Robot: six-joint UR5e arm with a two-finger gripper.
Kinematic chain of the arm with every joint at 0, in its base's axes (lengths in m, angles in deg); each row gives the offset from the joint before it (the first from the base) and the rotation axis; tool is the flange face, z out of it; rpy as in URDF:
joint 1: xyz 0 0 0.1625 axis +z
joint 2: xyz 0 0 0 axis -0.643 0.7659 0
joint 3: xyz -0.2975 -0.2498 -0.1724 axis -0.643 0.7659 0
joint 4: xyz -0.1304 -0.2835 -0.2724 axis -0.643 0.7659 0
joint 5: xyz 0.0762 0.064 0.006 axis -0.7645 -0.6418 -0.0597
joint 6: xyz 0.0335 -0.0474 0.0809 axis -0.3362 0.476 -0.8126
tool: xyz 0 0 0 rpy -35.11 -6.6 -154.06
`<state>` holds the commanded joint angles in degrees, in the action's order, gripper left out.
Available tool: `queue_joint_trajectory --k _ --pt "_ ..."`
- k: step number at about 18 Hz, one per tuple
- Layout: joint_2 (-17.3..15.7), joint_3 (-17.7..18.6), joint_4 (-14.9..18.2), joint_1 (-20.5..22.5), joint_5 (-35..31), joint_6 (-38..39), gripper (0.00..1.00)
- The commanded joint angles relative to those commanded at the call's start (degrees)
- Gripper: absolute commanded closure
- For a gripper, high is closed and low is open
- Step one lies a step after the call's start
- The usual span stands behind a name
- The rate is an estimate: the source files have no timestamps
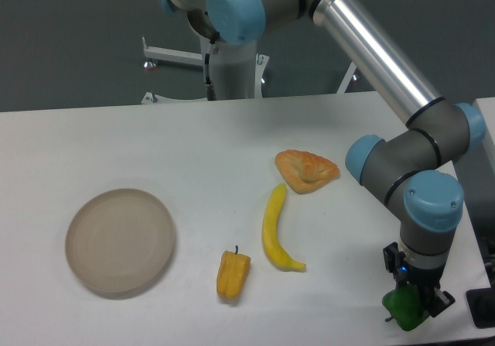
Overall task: Place the green pepper on the table
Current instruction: 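Carry the green pepper in the gripper up and toward the bread slice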
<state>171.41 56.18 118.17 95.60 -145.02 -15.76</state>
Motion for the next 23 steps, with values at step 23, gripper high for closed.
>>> queue_joint_trajectory --k 23 --pt "-27.1 40.3 -1.1 8.9 4.8 -8.1 0.68"
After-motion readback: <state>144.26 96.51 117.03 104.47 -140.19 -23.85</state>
